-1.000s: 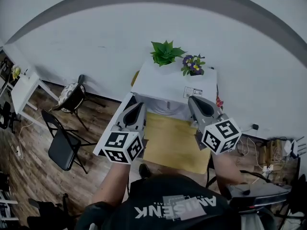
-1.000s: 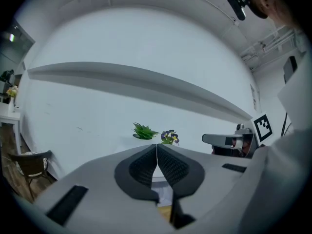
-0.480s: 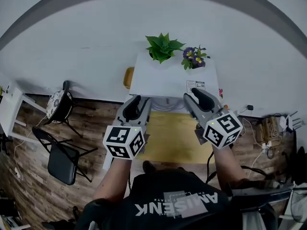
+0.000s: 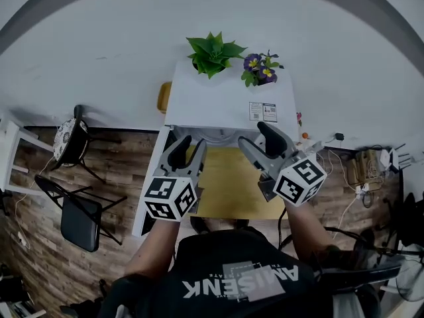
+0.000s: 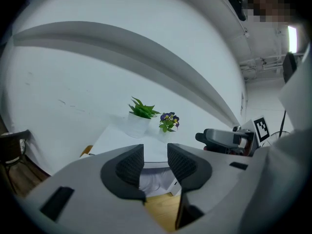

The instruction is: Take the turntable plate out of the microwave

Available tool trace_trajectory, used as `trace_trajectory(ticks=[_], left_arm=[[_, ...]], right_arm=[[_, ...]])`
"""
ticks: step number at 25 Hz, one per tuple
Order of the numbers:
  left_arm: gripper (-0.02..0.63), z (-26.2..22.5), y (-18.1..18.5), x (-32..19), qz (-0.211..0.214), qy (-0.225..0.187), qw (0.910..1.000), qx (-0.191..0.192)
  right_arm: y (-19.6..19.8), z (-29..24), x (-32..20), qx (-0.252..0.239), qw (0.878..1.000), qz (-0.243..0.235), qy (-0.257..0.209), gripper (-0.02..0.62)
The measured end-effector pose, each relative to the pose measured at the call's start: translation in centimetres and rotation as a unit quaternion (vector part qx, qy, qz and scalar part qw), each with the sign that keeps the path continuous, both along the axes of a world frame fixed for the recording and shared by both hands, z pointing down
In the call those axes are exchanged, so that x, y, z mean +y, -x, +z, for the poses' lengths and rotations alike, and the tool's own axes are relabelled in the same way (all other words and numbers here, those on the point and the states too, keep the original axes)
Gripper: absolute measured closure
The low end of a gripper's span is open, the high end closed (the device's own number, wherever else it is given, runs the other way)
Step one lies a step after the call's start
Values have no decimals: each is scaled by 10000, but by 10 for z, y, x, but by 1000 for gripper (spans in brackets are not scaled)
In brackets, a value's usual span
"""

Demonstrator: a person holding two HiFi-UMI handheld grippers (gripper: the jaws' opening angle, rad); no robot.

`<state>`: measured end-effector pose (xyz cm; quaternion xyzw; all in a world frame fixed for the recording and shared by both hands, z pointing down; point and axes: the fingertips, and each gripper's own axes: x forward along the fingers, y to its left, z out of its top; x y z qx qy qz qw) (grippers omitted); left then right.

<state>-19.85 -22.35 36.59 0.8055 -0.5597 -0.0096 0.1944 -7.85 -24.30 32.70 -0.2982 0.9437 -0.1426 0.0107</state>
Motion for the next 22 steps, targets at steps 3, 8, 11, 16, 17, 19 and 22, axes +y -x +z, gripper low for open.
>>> trace_trajectory(ticks=[3,8,11,16,17,19,22], left_arm=[[469,21,0,-4,-165,109,9998,-3],[469,70,-3,-4,-357,570,9976,145],[467,100,-1,-4,-524,960,9930,437],[462,142,0,-13,-680,1332,9868,627],[462,149,0,-15,-712,1392,9855,664],[461,163,1,-18,-804,1510,9826,724],[449,184,0,-26,-780,1659,9809,643]], right_arm=[[-9,20,-5,-61,9996,54,260,313],[-13,79,-6,101,9940,101,1081,314],[-10,120,-3,28,9863,-5,1649,313],[-12,180,-8,50,9742,197,2249,314],[-13,189,-10,20,9715,275,2356,314],[-11,206,-14,-69,9649,359,2600,314],[-5,230,-20,-100,9551,418,2932,313]])
